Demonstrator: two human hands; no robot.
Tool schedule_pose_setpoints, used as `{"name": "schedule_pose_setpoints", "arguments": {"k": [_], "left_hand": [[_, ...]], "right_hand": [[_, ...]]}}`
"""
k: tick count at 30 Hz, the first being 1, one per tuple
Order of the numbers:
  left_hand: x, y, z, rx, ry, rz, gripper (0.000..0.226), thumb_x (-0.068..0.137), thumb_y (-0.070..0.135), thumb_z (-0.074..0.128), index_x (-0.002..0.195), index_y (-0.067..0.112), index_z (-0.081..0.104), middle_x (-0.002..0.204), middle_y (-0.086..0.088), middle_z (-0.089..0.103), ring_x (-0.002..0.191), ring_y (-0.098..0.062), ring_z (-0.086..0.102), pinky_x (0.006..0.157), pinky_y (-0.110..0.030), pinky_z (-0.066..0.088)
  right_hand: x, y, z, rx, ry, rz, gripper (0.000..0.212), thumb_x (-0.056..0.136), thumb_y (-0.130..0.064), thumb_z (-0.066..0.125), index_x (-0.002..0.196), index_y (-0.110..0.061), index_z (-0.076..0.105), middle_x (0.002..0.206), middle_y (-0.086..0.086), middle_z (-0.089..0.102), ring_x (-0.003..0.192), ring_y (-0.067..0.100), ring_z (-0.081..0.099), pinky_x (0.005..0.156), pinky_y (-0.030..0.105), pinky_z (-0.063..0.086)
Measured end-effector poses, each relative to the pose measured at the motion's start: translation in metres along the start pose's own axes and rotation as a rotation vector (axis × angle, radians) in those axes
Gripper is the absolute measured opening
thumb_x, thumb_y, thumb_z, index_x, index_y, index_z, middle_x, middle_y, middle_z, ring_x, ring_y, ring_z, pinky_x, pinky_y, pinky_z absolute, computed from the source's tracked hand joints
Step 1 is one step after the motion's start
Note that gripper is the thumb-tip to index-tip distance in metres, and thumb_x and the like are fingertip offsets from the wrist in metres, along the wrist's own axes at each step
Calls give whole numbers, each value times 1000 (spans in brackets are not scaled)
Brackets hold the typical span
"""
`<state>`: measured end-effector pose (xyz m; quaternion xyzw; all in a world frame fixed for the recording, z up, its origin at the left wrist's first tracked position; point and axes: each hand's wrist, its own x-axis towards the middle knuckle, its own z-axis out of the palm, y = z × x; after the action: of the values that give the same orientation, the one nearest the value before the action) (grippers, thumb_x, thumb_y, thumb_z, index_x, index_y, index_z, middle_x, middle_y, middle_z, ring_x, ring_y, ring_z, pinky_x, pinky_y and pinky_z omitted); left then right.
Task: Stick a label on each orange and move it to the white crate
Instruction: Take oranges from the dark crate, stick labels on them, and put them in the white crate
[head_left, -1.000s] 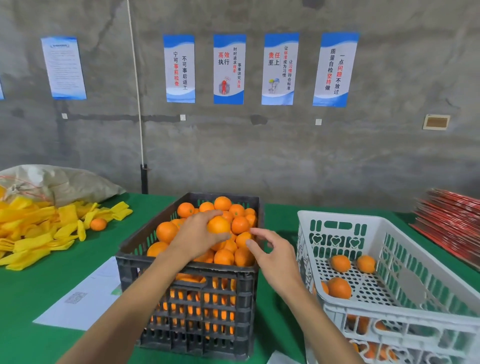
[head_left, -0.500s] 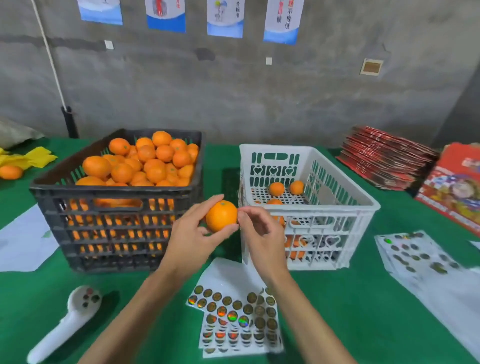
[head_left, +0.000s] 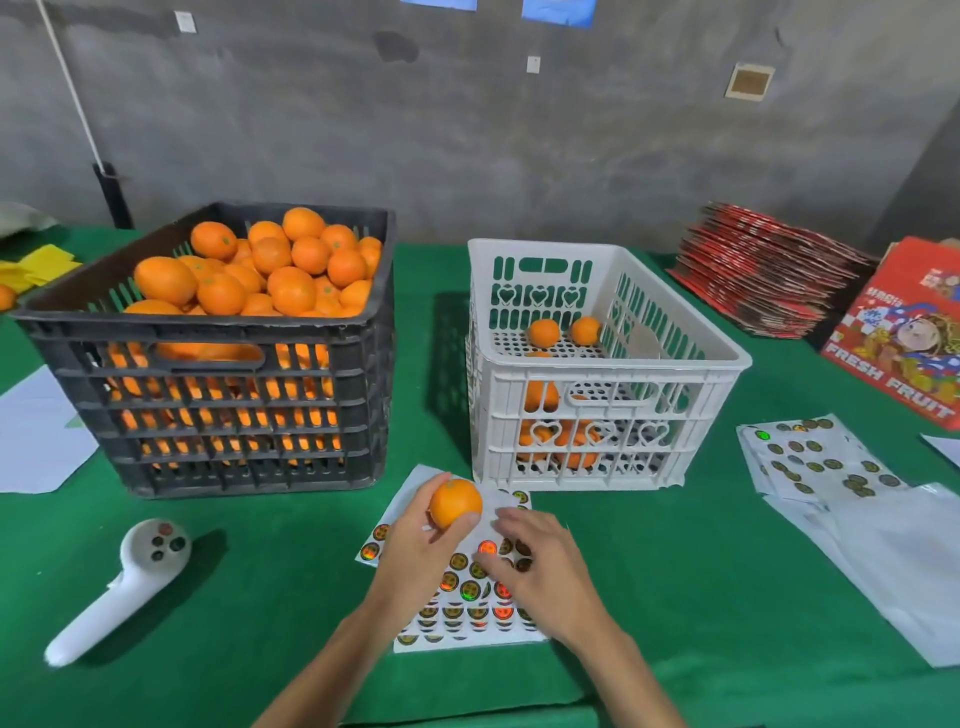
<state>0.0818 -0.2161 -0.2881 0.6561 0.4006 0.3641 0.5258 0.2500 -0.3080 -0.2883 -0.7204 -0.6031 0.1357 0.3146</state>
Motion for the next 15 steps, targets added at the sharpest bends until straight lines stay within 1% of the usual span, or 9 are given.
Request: {"name": "schedule_pose_setpoints", "arguments": {"k": [2,4,5,7,8,11,13,15], "left_hand": [[1,-4,1,-3,8,1,53,91,42,77,139,41,54,122,13,67,101,-1,69,83,-15,55],[1,-6,3,-3,12,6,51,93,41,76,139,40,53,123,10,67,102,-5,70,92,-27,57],[0,-7,3,-8,10,6,51,93,40,75,139,41,53,123,10,67,102,-7,70,94,-31,57],[-2,-7,4,-9,10,10,51,93,40,75,138,43,52,122,11,67,101,-8,72,95,-34,58],[-3,-8,4,-6,12,12,51,93,40,76,138,43,52,122,12,66,100,-9,72,94,-35,58],[-3,-9,5,-8,25,24,52,93,41,76,137,49,50,124,11,66,100,-9,73,94,-33,59],[-4,-9,6,0,37,30,51,93,41,75,134,55,48,123,11,66,98,-7,73,92,-30,59],[-4,-9,6,-12,48,30,49,94,40,75,131,57,48,121,12,66,96,-6,73,88,-26,59]], "right_hand": [[-4,4,3,-62,-8,-12,52,91,-61,65,133,-30,67,147,-22,49,135,2,38,112,18,22],[-6,5,6,-87,18,-36,40,91,-60,66,122,-35,73,144,-24,51,134,4,39,111,16,19],[-7,4,7,-80,30,-40,32,91,-58,67,115,-38,75,142,-25,51,133,5,40,113,19,21],[-6,0,8,-16,48,0,19,90,-51,72,105,-40,75,141,-26,51,133,6,40,117,29,24],[-4,-2,9,13,46,31,20,89,-49,73,106,-39,74,142,-25,50,135,8,40,118,30,24],[-1,-2,7,-53,27,63,41,92,-53,69,128,-33,69,151,-20,45,138,9,37,118,27,18],[1,-3,5,-110,25,61,43,93,-55,66,130,-34,69,153,-17,45,138,10,38,119,28,18],[0,-5,4,-129,31,53,39,92,-56,66,126,-37,71,151,-17,47,136,10,40,121,33,18]]}}
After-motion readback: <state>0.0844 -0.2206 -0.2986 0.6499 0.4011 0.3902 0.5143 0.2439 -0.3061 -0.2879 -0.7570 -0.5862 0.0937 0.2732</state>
